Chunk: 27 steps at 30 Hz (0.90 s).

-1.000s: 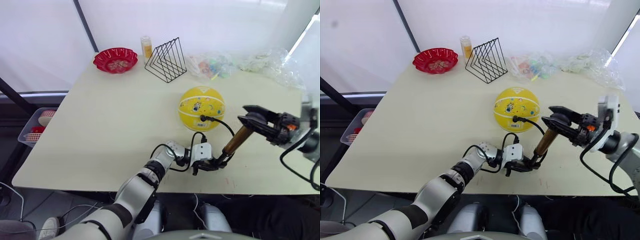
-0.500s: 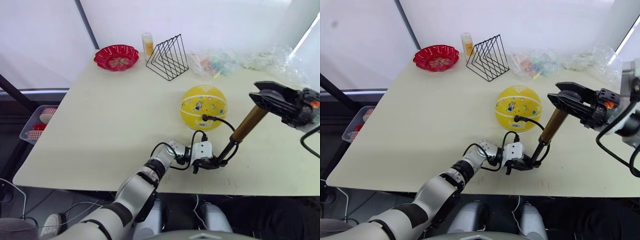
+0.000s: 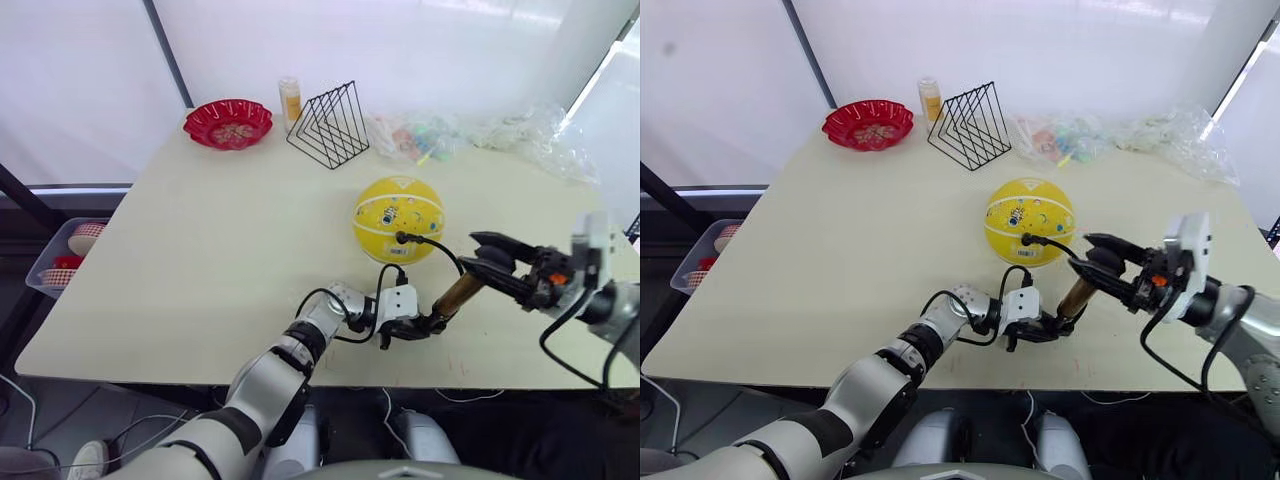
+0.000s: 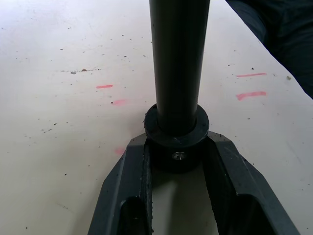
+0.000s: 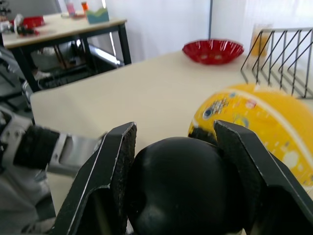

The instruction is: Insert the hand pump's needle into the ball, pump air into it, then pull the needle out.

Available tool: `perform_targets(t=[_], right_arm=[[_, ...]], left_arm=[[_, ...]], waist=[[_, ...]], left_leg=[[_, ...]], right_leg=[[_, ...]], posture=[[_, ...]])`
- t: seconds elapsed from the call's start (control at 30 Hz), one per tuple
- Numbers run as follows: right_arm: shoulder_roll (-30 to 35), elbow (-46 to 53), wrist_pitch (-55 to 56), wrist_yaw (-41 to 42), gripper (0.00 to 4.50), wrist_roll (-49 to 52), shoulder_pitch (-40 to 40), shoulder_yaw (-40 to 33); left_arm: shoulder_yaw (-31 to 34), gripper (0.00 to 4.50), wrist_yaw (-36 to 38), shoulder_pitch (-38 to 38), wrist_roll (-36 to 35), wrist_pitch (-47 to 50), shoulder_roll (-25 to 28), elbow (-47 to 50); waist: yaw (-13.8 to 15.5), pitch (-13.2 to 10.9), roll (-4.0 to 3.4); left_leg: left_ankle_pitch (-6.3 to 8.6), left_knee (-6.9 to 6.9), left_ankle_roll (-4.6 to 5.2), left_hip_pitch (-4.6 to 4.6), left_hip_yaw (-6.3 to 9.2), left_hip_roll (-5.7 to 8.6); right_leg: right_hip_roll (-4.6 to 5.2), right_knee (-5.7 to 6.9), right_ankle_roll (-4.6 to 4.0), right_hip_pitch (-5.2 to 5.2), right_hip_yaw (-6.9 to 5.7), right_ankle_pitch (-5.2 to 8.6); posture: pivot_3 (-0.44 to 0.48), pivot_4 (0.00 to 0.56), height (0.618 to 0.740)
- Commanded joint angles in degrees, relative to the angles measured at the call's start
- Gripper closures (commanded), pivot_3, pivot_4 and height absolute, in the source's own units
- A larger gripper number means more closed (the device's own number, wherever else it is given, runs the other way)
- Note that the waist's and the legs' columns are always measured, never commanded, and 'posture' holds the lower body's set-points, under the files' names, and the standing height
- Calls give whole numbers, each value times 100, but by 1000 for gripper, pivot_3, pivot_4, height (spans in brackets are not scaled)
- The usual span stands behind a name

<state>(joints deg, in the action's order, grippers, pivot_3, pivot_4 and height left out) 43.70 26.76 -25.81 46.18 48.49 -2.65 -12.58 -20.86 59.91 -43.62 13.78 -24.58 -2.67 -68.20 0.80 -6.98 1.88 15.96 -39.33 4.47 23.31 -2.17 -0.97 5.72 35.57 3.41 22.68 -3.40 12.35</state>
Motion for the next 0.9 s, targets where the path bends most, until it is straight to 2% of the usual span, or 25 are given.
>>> perform_targets(t=[0.03, 0.17, 0.43, 0.5, 0.7, 0.9], right_arm=[[-96, -675, 55, 92, 2453, -951, -341, 753], [-495, -984, 407, 137, 2453, -1271, -357, 1056], [-598, -960, 690, 184, 2453, -1313, -153, 760], [-607, -884, 668, 166, 2453, -1271, -150, 748], [-643, -783, 626, 89, 2453, -1236, -139, 709], [-629, -643, 555, 55, 2453, -1186, -102, 651]], left_arm=[[-271, 3518, 159, 222, 320, 182, 94, -355], [-240, 3518, 151, 228, 294, 171, 94, -330], [-21, 3518, 255, 168, 35, 398, 23, -261], [125, 2470, 376, 123, -144, 443, -18, -202], [396, 27, 710, -5, -465, 384, 39, -22], [642, 0, 1293, 13, -902, 292, 356, 512]], waist=[[0, 5, 4], [0, 10, 0], [1, 17, -22], [1, 13, -29], [7, -8, -58], [-5, -36, -93]], left_leg=[[0, 1, 0, -1, 0, 0], [0, 3, 0, -5, 0, -1], [0, 5, -1, -8, 0, -1], [0, 5, -1, -8, 0, -1], [-1, -2, -3, -1, -1, 9], [-2, -2, -4, 6, -1, 10]], right_leg=[[0, 0, 0, -1, 0, 0], [2, 0, -2, -2, 0, 1], [6, 0, -2, -3, 1, 1], [8, 0, -2, -3, 1, 1], [20, 0, 0, -2, 1, 0], [19, -1, 0, 6, 3, 0]], posture=[[0, 150, 737], [0, 150, 737], [0, 150, 737], [0, 150, 737], [0, 150, 737], [0, 150, 737]])
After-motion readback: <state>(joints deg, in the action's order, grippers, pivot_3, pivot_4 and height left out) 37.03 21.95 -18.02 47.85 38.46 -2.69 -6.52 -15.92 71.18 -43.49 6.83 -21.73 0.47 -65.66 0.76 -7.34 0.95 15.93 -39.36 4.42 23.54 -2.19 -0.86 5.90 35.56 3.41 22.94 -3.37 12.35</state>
